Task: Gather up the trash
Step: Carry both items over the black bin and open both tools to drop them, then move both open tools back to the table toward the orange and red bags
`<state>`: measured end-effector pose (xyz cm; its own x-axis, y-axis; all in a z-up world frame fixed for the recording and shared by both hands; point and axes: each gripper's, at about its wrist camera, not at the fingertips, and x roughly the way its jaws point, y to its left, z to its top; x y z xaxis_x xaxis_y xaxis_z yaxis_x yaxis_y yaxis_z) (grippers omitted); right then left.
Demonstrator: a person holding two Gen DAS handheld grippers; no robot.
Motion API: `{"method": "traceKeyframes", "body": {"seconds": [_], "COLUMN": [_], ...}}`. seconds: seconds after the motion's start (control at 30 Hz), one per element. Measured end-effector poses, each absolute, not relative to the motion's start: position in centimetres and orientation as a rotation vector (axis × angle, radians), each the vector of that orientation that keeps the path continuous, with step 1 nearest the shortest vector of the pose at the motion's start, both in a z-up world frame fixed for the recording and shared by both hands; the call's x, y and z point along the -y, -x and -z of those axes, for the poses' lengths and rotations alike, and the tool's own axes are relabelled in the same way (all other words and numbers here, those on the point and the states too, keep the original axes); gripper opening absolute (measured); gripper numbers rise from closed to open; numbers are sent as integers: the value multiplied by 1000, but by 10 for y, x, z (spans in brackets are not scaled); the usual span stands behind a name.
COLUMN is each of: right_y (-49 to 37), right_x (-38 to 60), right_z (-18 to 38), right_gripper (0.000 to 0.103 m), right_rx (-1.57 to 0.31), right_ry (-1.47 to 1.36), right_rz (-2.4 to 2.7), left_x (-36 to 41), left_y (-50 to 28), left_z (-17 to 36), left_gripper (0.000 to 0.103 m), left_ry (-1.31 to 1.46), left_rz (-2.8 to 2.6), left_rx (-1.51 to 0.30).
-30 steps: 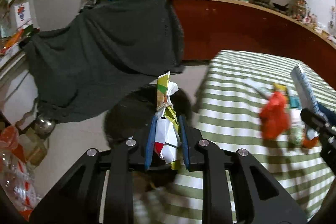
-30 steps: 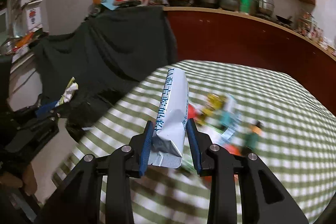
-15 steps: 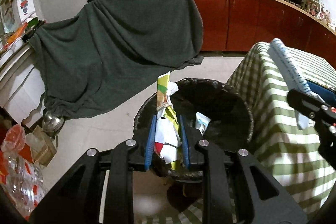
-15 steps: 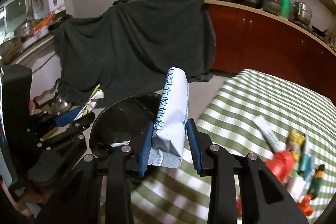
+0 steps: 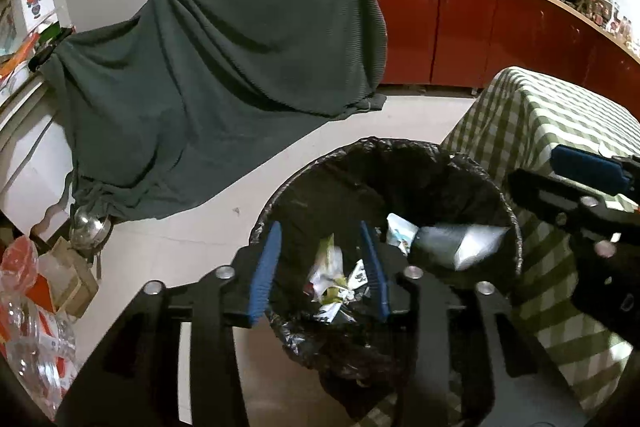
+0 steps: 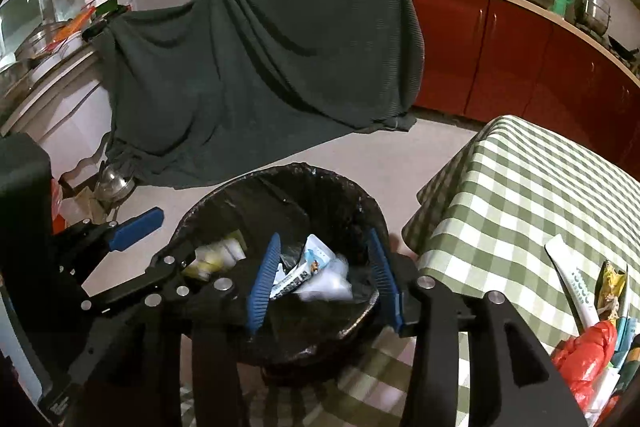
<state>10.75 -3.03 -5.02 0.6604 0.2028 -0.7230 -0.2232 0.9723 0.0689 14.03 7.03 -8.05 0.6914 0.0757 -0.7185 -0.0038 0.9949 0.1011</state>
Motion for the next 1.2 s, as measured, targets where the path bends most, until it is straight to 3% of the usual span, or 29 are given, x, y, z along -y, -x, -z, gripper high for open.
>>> {"method": "traceKeyframes", "body": {"seconds": [0.53, 1.2], "right_y": [-53, 48], "right_x": [99, 227], "right_z": [25, 30], "right_gripper": [50, 51], "right_rx": [-725, -705], "right_ry": [-12, -104], "right_rz": [-118, 175], "left_x": [-46, 65], "left_y": [-109, -63], "left_z": [50, 29], "left_gripper": [60, 62], "left_ry": [-58, -106], "left_rz": [10, 229], "left_rx": [-747, -723]}}
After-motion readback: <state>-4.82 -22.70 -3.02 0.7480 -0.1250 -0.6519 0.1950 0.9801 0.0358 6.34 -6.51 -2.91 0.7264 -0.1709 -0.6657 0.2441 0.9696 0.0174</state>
